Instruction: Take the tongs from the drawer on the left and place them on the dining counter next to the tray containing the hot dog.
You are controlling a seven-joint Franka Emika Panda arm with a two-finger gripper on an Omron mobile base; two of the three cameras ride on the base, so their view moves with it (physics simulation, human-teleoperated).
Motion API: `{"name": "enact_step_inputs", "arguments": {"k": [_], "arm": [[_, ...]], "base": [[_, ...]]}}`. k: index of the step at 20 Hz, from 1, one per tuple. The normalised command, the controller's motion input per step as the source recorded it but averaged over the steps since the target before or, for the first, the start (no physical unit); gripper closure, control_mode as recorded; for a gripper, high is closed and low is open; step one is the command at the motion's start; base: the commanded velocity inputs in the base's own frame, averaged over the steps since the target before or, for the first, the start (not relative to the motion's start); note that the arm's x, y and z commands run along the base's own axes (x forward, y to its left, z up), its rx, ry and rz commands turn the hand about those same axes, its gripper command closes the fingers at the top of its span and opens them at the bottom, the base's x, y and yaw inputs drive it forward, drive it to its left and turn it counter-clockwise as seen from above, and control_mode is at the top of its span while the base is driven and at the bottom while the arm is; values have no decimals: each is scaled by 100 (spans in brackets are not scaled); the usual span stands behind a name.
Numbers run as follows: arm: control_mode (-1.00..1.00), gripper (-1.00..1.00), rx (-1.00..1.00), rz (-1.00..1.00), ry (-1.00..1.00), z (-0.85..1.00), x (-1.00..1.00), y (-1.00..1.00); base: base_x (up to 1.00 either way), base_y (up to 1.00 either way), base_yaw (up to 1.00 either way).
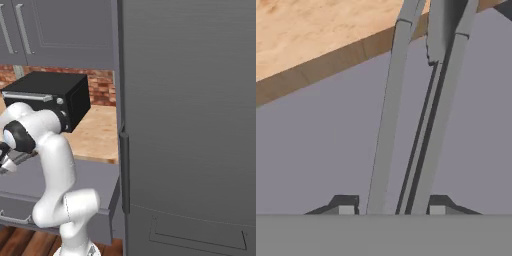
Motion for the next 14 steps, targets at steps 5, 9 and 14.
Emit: {"name": "enact_step_inputs", "arguments": {"k": [5,9,14], "arm": [[-100,100,1,-24,-4,100,-33,0],[-100,100,6,-10,-24,100,-59,-31],[-100,100,18,2,-28,100,-24,-70]], "base": [[0,0,0],[0,0,0],[0,0,0]]}}
